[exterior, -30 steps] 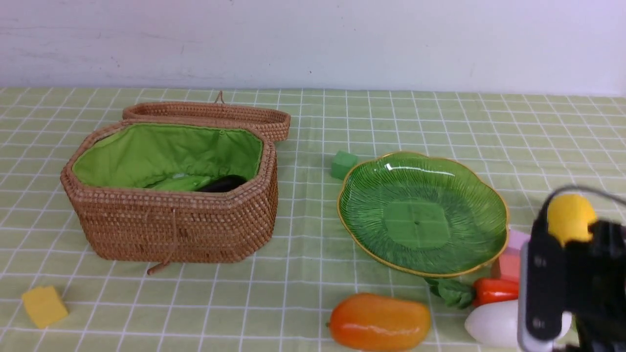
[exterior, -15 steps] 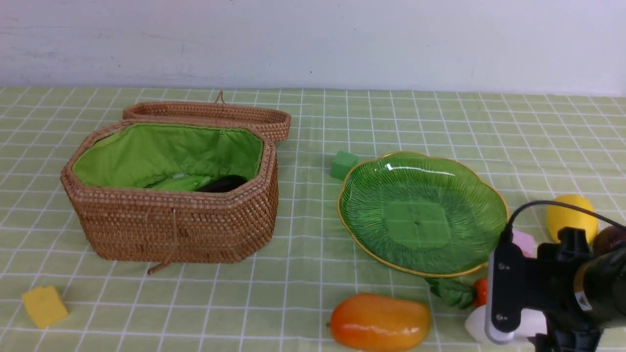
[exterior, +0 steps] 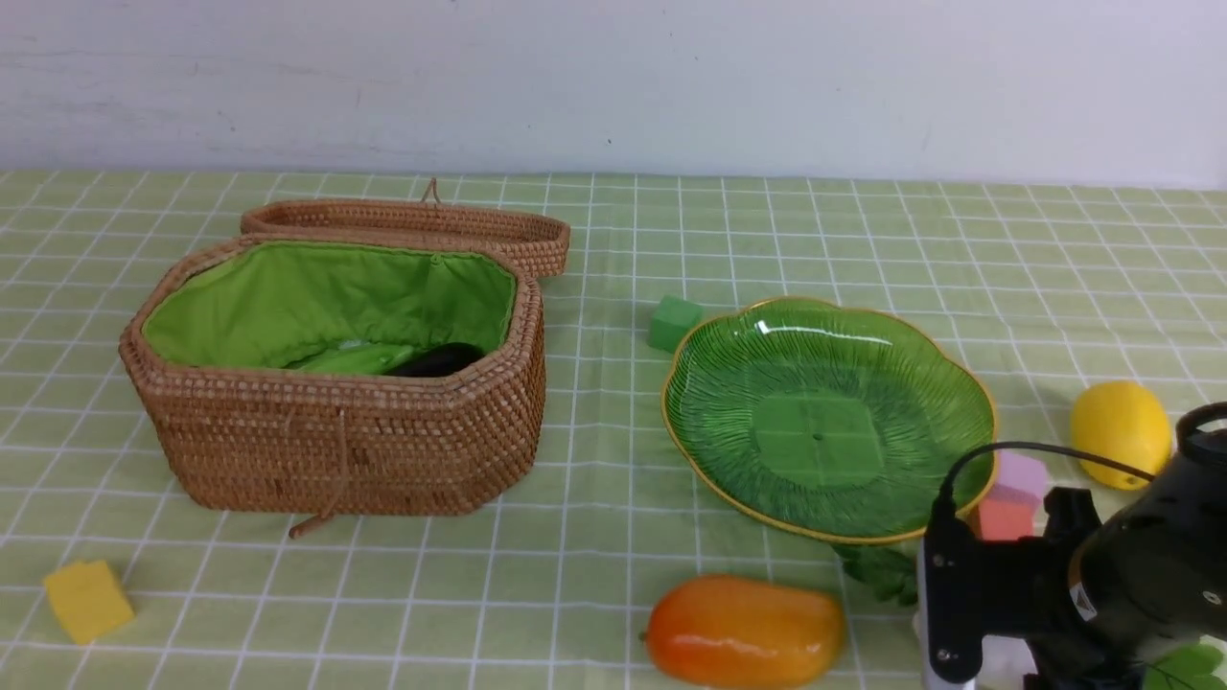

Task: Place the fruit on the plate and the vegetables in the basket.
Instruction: Take a daikon with your right arm and place it on the basket on the left.

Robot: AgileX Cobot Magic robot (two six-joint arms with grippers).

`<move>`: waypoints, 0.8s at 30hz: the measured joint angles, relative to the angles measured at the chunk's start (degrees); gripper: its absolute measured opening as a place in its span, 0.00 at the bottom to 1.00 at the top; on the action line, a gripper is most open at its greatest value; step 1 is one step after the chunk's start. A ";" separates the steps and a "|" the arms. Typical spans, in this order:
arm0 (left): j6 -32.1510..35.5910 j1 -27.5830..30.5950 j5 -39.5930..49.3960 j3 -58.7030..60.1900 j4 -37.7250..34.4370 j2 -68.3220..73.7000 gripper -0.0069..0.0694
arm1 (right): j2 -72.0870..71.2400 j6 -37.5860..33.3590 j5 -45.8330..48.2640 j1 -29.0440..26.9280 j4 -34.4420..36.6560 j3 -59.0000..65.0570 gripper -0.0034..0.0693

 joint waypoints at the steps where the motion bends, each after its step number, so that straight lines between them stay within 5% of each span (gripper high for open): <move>1: 0.00 0.00 0.00 0.00 0.00 0.00 0.33 | 0.00 0.00 0.20 0.00 0.00 0.00 0.70; 10: 0.00 0.00 0.00 0.00 0.00 0.00 0.35 | -10.45 0.00 4.73 2.37 9.00 -6.53 0.70; 18: 0.00 0.00 0.00 0.00 0.00 0.00 0.36 | -11.50 -7.65 -1.12 11.66 36.76 -29.34 0.70; 24: 0.00 0.00 0.00 0.00 0.00 0.00 0.37 | 5.48 -17.81 -4.34 18.24 57.50 -50.46 0.70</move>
